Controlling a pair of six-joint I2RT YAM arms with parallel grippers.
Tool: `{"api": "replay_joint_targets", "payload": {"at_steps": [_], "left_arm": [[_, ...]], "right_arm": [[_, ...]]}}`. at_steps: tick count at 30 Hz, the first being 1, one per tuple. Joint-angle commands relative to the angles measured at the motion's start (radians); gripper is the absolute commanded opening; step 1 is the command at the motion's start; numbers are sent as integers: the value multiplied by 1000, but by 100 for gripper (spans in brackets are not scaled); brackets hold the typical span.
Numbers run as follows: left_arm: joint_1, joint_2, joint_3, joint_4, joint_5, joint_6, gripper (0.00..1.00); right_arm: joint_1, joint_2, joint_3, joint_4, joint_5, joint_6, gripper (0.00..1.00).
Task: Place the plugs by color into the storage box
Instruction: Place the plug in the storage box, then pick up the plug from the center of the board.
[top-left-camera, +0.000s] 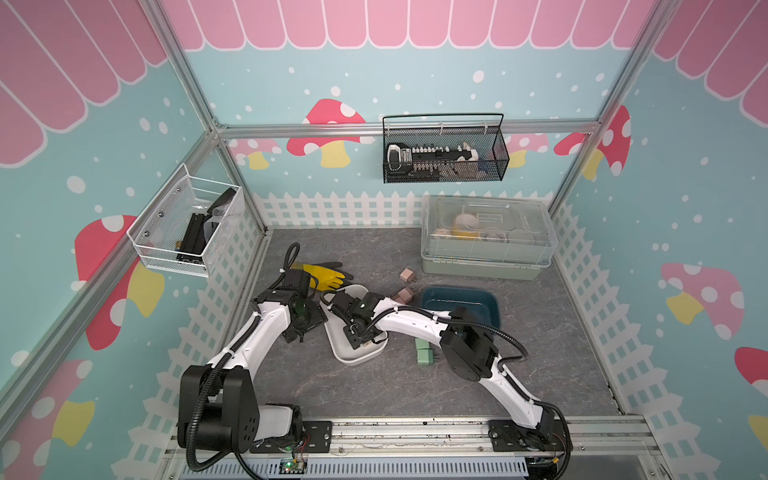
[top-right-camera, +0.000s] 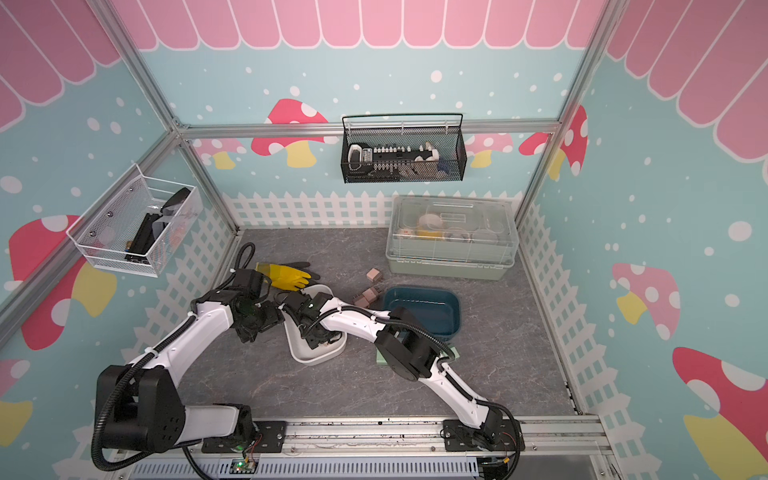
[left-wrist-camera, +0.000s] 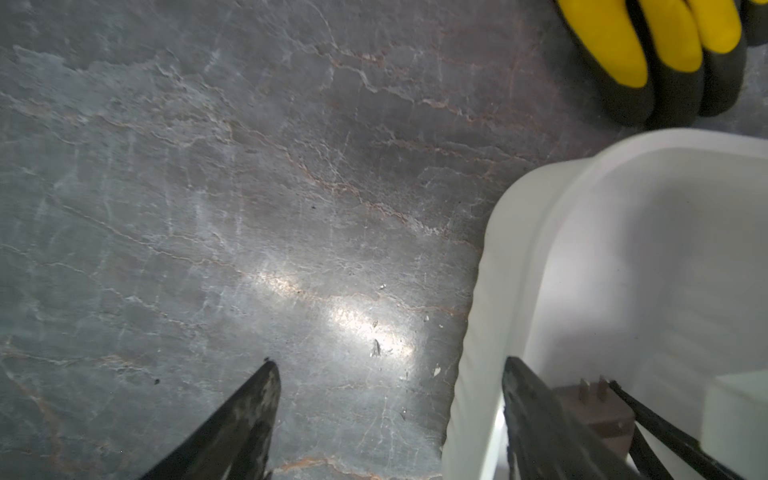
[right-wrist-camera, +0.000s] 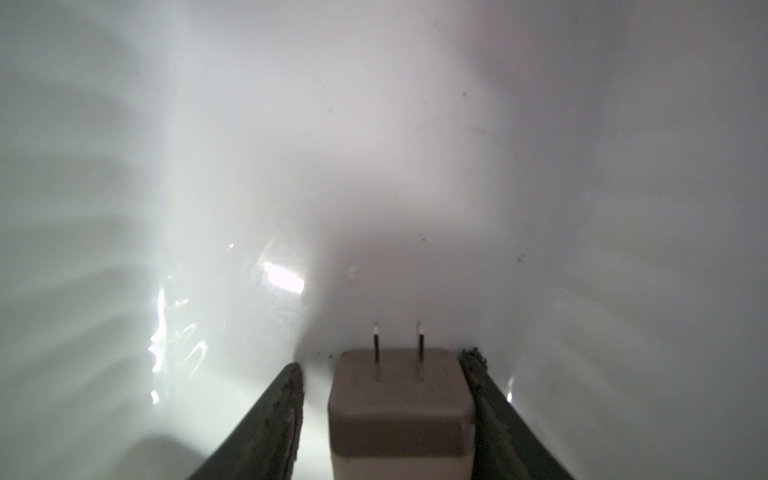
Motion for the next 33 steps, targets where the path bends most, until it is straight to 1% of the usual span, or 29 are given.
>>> {"api": "replay_joint_targets", "payload": {"at_steps": [1,4,7,9,14,18,21,24,26,28,31,33], "left_arm": [[9,-26,31,-23,-42,7,81],[14,-36,35,-26,-48,4,81],[19,-39,54,-42,-52,4,81],[21,-40,76,-58,-60,7,81],[22,-31,180,-129,-137,-7,82],[0,-31,260,-154,-125,-38,82],[-79,4,327,-155,-99,-76,82],[-196,85,408,-162,-85,-130,82],[-267,162,470,-162,-50,-165,82],[-329,242,537,-162,-30,-187,82],[-415,370,660,-162,7,-223,83],[-452,463,747,-162,51,-253,83]], "right_arm": [[4,55,-5,-36,10,-11,68],[5,10,-9,-20,39,-21,75],[3,-76,-6,-5,80,-35,80],[1,-125,1,-1,89,-50,81],[-7,-232,-11,0,77,-64,83],[-16,-314,-40,4,80,-63,84],[-56,-405,-119,6,86,-48,84],[-137,-548,-296,54,73,-15,84],[-199,-639,-457,106,62,-1,84],[-255,-714,-569,123,55,11,84],[-311,-807,-703,140,49,13,84],[-335,-862,-774,142,54,17,84]]}}
